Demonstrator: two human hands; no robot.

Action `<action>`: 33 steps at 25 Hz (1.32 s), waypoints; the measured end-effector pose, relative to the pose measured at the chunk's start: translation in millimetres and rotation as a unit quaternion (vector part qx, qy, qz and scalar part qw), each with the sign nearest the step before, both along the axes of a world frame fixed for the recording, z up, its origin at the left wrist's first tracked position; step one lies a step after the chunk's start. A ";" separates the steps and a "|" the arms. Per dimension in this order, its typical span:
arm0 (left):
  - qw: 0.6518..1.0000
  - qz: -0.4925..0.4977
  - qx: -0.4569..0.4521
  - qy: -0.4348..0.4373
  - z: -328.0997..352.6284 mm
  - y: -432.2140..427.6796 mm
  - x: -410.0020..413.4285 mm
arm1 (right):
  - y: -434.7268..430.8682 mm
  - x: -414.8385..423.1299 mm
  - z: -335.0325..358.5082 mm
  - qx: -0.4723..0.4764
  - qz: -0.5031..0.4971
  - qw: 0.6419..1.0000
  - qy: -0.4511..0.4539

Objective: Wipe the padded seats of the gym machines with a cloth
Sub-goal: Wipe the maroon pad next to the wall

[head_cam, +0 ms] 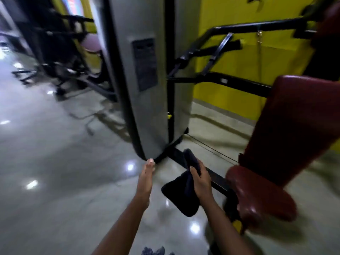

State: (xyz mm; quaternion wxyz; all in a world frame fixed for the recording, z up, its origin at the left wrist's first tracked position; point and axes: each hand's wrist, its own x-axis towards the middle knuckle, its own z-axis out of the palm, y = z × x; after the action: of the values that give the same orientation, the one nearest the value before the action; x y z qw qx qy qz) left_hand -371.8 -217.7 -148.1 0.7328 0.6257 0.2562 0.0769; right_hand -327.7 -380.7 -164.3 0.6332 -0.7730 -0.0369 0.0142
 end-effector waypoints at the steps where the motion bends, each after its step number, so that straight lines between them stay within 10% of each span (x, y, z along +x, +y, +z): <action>1: 1.000 0.025 0.007 -0.005 3.3 23.4 -7.5 | 22.0 2.8 1.8 0.014 0.022 1.000 0.004; 17: 0.958 0.269 0.022 -0.098 46.9 511.7 -43.9 | 540.1 48.7 51.9 0.060 0.276 0.957 -0.062; 33: 0.960 0.250 0.053 -0.115 78.3 992.2 200.2 | 1032.5 292.2 83.4 0.087 0.279 0.955 -0.041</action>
State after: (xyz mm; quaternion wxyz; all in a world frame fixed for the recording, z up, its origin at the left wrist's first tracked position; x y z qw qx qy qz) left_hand -171.5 774.4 -69.8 0.6804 0.5666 0.3142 0.3424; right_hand -35.5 651.8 -80.9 0.6665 -0.6739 -0.2784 0.1557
